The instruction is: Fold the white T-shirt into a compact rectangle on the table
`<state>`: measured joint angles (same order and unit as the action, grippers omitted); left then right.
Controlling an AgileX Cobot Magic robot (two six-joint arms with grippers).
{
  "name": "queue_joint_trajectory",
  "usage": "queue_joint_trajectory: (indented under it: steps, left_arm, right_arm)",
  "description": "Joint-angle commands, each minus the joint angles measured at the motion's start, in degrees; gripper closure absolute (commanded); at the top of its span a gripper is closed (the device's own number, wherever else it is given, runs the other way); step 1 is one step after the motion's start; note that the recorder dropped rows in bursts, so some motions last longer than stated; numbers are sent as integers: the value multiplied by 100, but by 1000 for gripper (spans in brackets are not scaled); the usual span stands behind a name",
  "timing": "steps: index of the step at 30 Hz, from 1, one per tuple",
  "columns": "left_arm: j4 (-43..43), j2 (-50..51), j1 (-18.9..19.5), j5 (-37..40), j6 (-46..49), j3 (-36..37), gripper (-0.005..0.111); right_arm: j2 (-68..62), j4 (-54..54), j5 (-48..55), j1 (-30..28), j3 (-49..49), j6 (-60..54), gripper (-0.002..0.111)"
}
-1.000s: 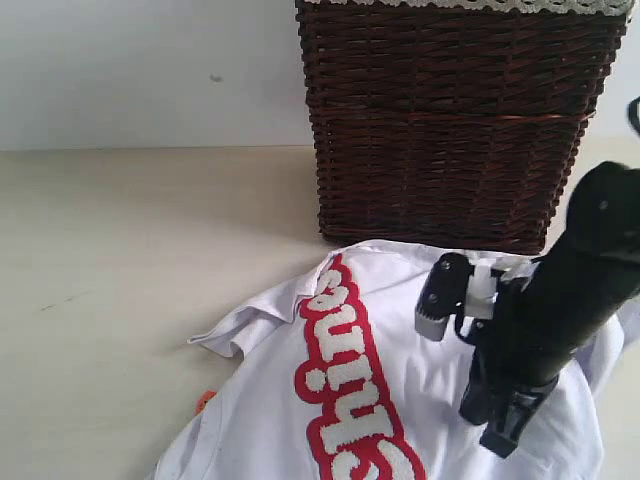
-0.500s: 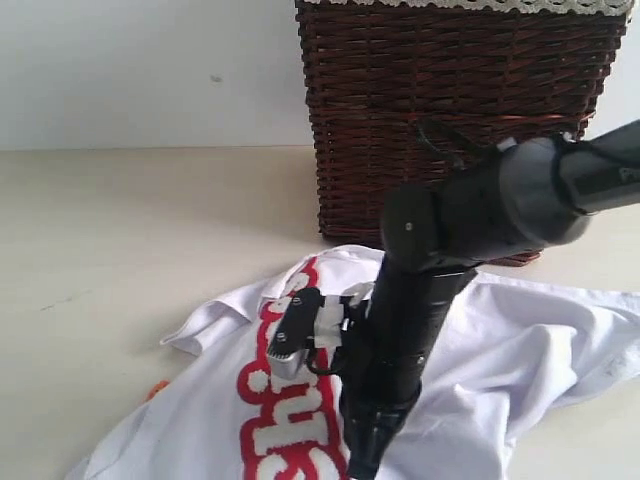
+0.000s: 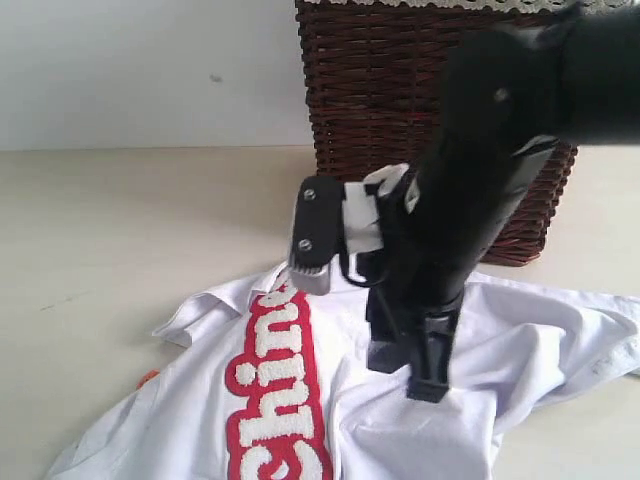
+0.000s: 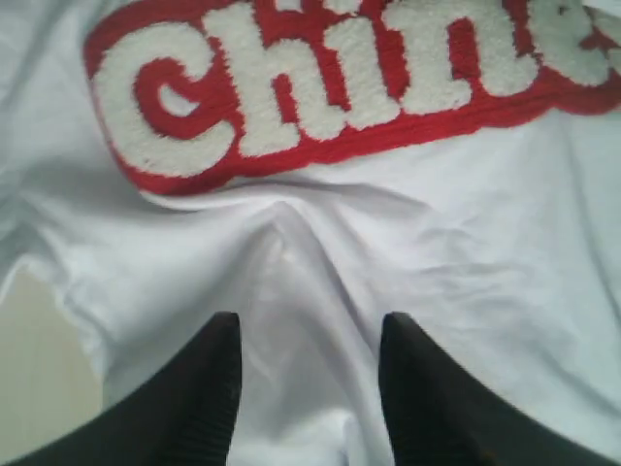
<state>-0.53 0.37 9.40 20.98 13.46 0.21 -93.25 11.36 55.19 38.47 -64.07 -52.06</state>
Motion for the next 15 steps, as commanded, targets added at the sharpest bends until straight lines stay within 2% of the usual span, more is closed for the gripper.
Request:
queue_joint_trajectory:
  steps: [1,2,3,5,8,9,13,15]
  left_arm:
    - [-56,-37,-15,-36,-18,-21,107]
    - [-56,-37,-15,-36,-18,-21,107]
    - [-56,-37,-15,-36,-18,-21,107]
    - [-56,-37,-15,-36,-18,-21,107]
    - [-56,-37,-15,-36,-18,-21,107]
    - [-56,-37,-15,-36,-18,-21,107]
    - [-56,-37,-15,-36,-18,-21,107]
    - [-56,-37,-15,-36,-18,-21,107]
  right_arm:
    - [698,163,1313,-671,102,-1231,62]
    - [792,159,1477,-935,224,-1592,62]
    - [928,159,1477,-1430,551,-2259,62]
    - [1053,119,1346,-1944,1016,-3002,62]
    - [1266,-35,442,-2613,1895,-4093,62]
    - [1352,-36,-148,-2806,2322,-4534,62]
    - [1345,-123,-1629,-2861,3130,-4830,62]
    - [1266,-125,-1964,-2861,3231,-4830,62]
